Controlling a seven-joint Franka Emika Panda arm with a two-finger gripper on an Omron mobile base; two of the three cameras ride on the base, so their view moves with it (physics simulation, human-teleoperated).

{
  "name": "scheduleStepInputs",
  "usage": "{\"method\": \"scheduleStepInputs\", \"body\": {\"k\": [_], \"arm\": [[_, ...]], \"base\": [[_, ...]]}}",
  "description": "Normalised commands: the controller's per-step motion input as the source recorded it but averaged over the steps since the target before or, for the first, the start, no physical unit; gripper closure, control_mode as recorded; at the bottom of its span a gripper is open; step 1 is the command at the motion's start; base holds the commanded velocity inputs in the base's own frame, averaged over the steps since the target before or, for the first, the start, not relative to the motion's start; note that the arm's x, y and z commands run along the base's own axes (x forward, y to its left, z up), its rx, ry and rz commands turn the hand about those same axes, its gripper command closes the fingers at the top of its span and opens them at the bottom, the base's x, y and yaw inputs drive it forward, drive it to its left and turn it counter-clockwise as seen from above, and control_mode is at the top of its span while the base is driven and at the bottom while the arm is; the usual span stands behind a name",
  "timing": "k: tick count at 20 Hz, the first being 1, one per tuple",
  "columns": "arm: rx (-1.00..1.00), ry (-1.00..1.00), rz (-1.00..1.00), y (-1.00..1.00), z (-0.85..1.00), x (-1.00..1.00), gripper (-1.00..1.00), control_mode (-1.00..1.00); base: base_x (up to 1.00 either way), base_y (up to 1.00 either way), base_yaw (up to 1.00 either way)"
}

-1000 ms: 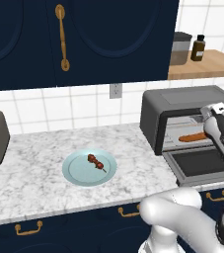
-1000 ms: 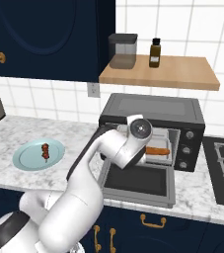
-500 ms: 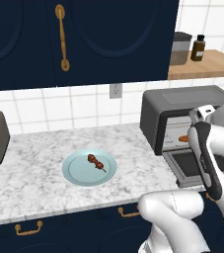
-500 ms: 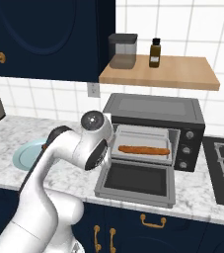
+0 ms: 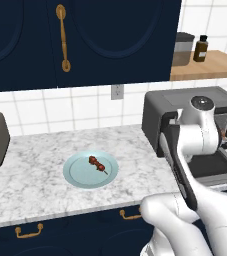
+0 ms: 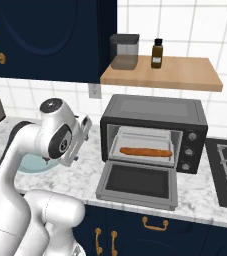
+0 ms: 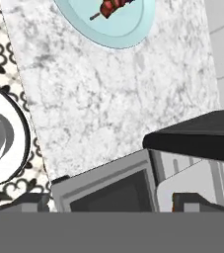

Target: Pick up the kebab skewer and baguette bread, and place them inside the toaster oven. Close the toaster oven door and start by setting the timer.

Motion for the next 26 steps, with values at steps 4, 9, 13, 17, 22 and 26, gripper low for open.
{"method": "scheduleStepInputs", "body": {"k": [4,9,13,17,22,26], "arm": [[0.31,0.17,-0.37,0.67,0.04,-0.13,-1.00,-1.00],[0.34,0.11,-0.35,0.76,-0.04,-0.08,-1.00,-1.00],[0.22,0.00,-0.42,0.90,-0.26,0.00,-1.00,-1.00],[0.05,0.02,-0.47,0.93,-0.42,0.00,-1.00,-1.00],[0.01,0.12,-0.32,0.49,-0.41,0.09,-1.00,-1.00],[0.01,0.25,-0.14,0.00,-0.29,0.32,-1.00,-1.00]], "base": [[0.00,0.00,0.00],[0.00,0.00,0.00],[0.00,0.00,0.00],[0.00,0.00,0.00],[0.00,0.00,0.00],[0.00,0.00,0.00]]}}
